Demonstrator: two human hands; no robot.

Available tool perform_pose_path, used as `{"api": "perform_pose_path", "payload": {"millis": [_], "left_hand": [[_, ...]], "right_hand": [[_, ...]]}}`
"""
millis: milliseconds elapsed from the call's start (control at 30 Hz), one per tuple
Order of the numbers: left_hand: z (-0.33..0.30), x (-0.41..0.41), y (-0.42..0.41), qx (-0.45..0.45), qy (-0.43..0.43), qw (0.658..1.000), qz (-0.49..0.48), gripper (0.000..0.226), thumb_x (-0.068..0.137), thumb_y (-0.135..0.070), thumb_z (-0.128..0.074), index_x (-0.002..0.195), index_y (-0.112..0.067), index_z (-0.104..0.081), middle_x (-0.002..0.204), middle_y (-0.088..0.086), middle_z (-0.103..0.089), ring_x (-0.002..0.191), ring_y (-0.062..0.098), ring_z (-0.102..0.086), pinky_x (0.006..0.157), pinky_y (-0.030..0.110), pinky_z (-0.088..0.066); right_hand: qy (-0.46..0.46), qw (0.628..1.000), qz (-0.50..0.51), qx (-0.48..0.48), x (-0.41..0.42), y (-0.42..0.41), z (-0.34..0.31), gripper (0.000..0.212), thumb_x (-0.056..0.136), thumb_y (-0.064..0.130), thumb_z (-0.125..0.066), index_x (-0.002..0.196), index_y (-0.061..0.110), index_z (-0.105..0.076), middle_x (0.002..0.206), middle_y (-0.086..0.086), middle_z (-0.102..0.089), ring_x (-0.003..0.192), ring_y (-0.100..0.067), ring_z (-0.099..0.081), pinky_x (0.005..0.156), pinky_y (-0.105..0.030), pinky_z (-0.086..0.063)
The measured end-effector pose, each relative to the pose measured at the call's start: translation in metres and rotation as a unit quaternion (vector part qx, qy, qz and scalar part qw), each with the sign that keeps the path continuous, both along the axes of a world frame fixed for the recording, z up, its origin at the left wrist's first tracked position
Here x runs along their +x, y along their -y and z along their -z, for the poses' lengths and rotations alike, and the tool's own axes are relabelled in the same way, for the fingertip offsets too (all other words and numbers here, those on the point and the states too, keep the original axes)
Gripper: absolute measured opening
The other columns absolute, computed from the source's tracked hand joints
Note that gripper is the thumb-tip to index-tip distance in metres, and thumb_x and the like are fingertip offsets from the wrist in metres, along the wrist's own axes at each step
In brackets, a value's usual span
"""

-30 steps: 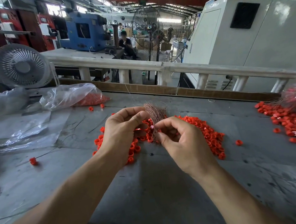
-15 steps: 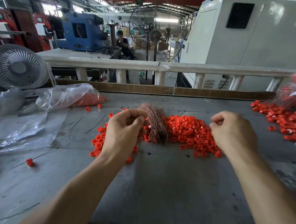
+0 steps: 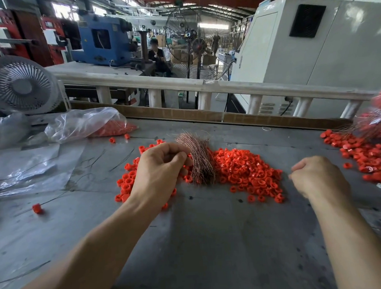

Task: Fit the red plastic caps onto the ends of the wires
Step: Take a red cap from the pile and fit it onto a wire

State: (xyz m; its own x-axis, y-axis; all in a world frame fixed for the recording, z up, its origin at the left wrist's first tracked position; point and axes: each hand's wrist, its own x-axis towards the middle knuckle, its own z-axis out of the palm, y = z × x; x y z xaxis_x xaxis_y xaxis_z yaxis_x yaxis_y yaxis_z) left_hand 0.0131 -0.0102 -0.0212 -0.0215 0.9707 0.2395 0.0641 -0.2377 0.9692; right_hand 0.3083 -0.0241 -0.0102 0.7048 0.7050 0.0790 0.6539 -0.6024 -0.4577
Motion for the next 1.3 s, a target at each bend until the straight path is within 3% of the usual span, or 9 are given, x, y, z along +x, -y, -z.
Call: {"api": "perform_pose_path", "payload": {"millis": [367,500,567,667,767,833,933,1067,1300], "left_hand": [[0.003,-0.001,-0.002,0.010,-0.015,1.000,0.006,0.022,0.098,-0.005,-0.061,0.093,-0.021,-0.076,0.080,0.001,-0.077,0.063,0.008,-0.067,0.059,0.023,-0.056],[0.004,-0.001,-0.002,0.028,-0.046,0.999,0.000,0.023,0.098,-0.006,-0.062,0.092,-0.024,-0.075,0.080,-0.002,-0.077,0.065,0.007,-0.068,0.060,0.021,-0.053],[0.005,-0.002,-0.002,0.044,-0.071,0.996,-0.009,0.023,0.097,-0.007,-0.063,0.092,-0.026,-0.075,0.079,-0.004,-0.077,0.066,0.006,-0.068,0.060,0.023,-0.053],[0.005,-0.002,-0.002,0.057,-0.114,0.992,-0.021,0.022,0.095,-0.010,-0.065,0.092,-0.029,-0.075,0.080,-0.008,-0.076,0.069,0.007,-0.069,0.062,0.029,-0.055],[0.006,-0.001,-0.001,0.071,-0.172,0.982,-0.032,0.017,0.093,-0.015,-0.069,0.092,-0.031,-0.075,0.081,-0.010,-0.074,0.071,0.005,-0.068,0.064,0.025,-0.055],[0.006,0.001,0.000,0.084,-0.205,0.974,-0.039,0.015,0.091,-0.017,-0.070,0.092,-0.031,-0.075,0.081,-0.012,-0.073,0.072,0.003,-0.067,0.065,0.018,-0.053],[0.006,0.002,0.001,0.103,-0.227,0.968,-0.041,0.014,0.091,-0.017,-0.070,0.092,-0.030,-0.076,0.080,-0.013,-0.073,0.075,0.002,-0.067,0.065,0.018,-0.052],[0.007,0.002,0.001,0.105,-0.238,0.965,-0.038,0.016,0.091,-0.017,-0.070,0.092,-0.032,-0.076,0.078,-0.015,-0.072,0.073,0.001,-0.066,0.061,0.015,-0.049],[0.009,0.002,0.000,0.106,-0.238,0.965,-0.027,0.020,0.090,-0.015,-0.071,0.089,-0.034,-0.075,0.074,-0.015,-0.070,0.066,0.005,-0.065,0.055,0.017,-0.049]], "right_hand": [[0.035,0.999,-0.014,-0.004,-0.003,-0.003,0.001,0.018,0.087,0.025,-0.071,0.105,0.027,-0.076,0.112,-0.010,-0.074,0.110,-0.034,-0.066,0.096,-0.039,-0.052],[0.048,0.982,-0.121,0.134,-0.027,-0.004,0.002,0.004,0.087,0.026,-0.076,0.090,0.027,-0.074,0.102,-0.002,-0.076,0.099,-0.030,-0.068,0.085,-0.035,-0.052],[0.009,0.964,-0.195,0.181,-0.046,-0.003,0.003,0.012,0.086,0.026,-0.077,0.078,0.032,-0.070,0.088,0.011,-0.075,0.085,-0.017,-0.068,0.077,-0.029,-0.050],[-0.024,0.938,-0.295,0.181,-0.071,-0.003,0.010,0.009,0.085,0.030,-0.079,0.080,0.033,-0.072,0.075,0.021,-0.070,0.077,-0.002,-0.066,0.072,-0.021,-0.049],[-0.022,0.919,-0.347,0.188,-0.087,-0.002,0.018,0.009,0.083,0.031,-0.082,0.088,0.030,-0.074,0.069,0.021,-0.065,0.069,0.003,-0.060,0.063,-0.014,-0.043],[-0.012,0.910,-0.362,0.201,-0.094,-0.002,0.021,0.015,0.083,0.033,-0.083,0.094,0.028,-0.074,0.075,0.018,-0.066,0.068,0.002,-0.057,0.068,-0.024,-0.047],[0.018,0.896,-0.384,0.223,-0.104,-0.001,0.022,0.023,0.082,0.036,-0.084,0.100,0.028,-0.072,0.084,0.015,-0.065,0.073,-0.002,-0.054,0.072,-0.026,-0.045],[0.078,0.880,-0.408,0.230,-0.120,0.000,0.021,0.035,0.081,0.038,-0.084,0.112,0.028,-0.071,0.099,0.009,-0.063,0.092,-0.014,-0.059,0.082,-0.030,-0.048],[0.111,0.862,-0.436,0.234,-0.131,-0.002,0.022,0.024,0.088,0.026,-0.077,0.112,0.024,-0.073,0.100,0.003,-0.062,0.098,-0.022,-0.060,0.080,-0.034,-0.048]]}}
